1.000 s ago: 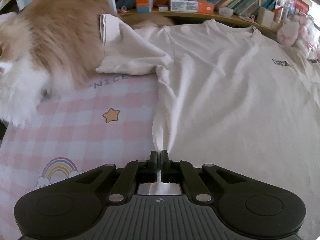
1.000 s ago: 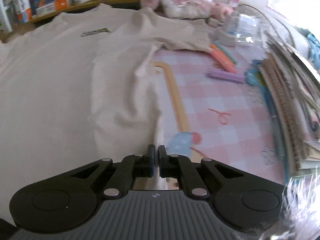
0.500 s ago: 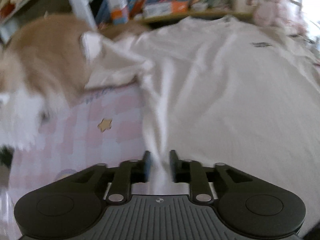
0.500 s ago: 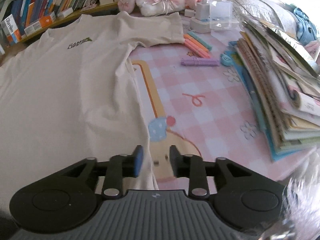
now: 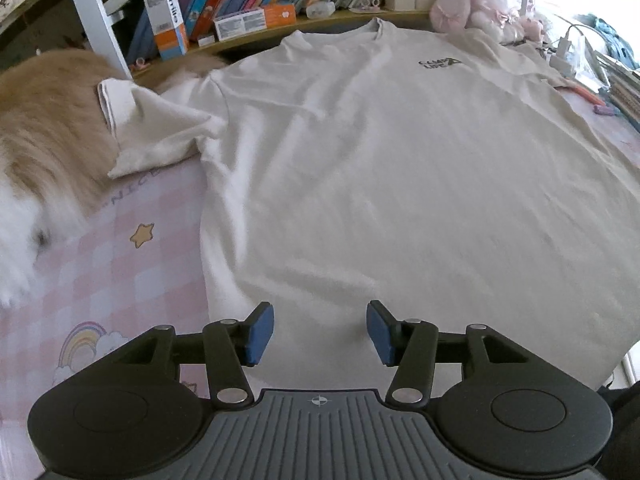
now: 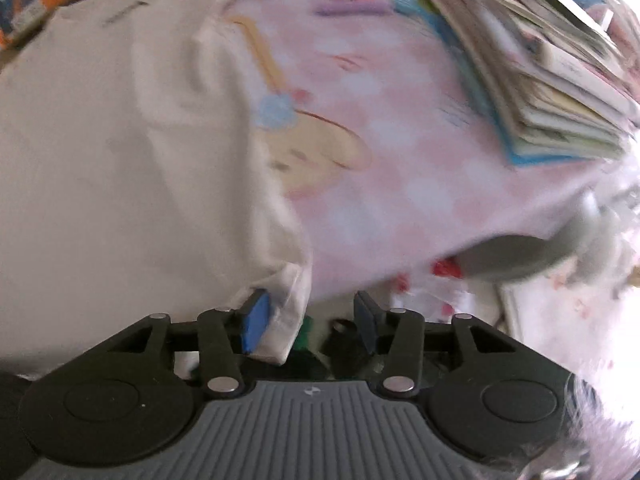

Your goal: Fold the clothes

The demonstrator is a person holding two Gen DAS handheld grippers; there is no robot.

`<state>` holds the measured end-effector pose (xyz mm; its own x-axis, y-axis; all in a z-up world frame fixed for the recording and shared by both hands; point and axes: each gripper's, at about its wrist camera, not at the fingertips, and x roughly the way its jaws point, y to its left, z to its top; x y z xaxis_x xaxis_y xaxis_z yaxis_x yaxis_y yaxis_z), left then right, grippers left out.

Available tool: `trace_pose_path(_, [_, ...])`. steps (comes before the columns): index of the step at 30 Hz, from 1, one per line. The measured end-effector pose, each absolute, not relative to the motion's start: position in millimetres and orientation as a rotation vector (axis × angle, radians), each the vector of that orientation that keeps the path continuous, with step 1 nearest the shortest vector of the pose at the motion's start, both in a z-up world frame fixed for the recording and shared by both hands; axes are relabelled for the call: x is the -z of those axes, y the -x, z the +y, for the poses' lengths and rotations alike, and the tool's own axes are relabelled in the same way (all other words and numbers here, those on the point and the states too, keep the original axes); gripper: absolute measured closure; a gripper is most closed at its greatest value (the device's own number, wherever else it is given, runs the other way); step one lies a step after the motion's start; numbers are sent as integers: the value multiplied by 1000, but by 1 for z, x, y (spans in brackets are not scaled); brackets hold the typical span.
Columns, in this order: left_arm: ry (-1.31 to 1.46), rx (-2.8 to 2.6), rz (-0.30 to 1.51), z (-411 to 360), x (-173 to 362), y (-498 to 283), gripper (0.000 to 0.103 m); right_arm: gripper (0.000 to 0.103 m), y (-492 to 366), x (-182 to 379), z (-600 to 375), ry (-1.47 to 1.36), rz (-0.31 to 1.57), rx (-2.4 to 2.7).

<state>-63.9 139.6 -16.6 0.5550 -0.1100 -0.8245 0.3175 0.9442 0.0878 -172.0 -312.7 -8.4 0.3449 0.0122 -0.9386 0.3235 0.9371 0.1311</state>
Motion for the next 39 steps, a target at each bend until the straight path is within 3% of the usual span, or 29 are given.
trace_pose_path(4, [-219,240,957,147,17,65,51,86,182,9,-321,-327,1242,245])
trace_pose_path(5, [-214,237,959,148,17,65,51,82,185,9,-323,-329,1250,255])
trace_pose_path(6, [-209,233,960,150,17,66,51,70,182,8,-320,-321,1249,240])
trace_pose_path(7, [-204,230,962,152,17,66,51,65,178,7,-315,-310,1244,217])
trace_pose_path(14, [-171,204,971,163,18,68,51,61,161,25,-312,-310,1286,135])
trace_pose_path(16, [-160,199,973,166,18,68,50,67,164,27,-324,-411,1277,116])
trace_pose_path(18, [-157,200,976,167,18,67,49,99,168,29,-334,-518,1278,72])
trace_pose_path(26, [-143,199,995,171,18,61,40,98,167,26,-331,-435,1335,59])
trace_pose_path(29, [-148,196,1003,170,17,61,40,93,158,22,-324,-382,1346,45])
trace_pose_path(33, [-187,181,998,168,13,61,40,65,144,-1,-315,-278,1285,37])
trace_pose_path(37, [-177,151,976,168,8,56,40,62,120,-28,-296,-143,1118,39])
trace_pose_path(39, [-162,132,965,167,7,53,40,50,108,-32,-282,-94,1032,49])
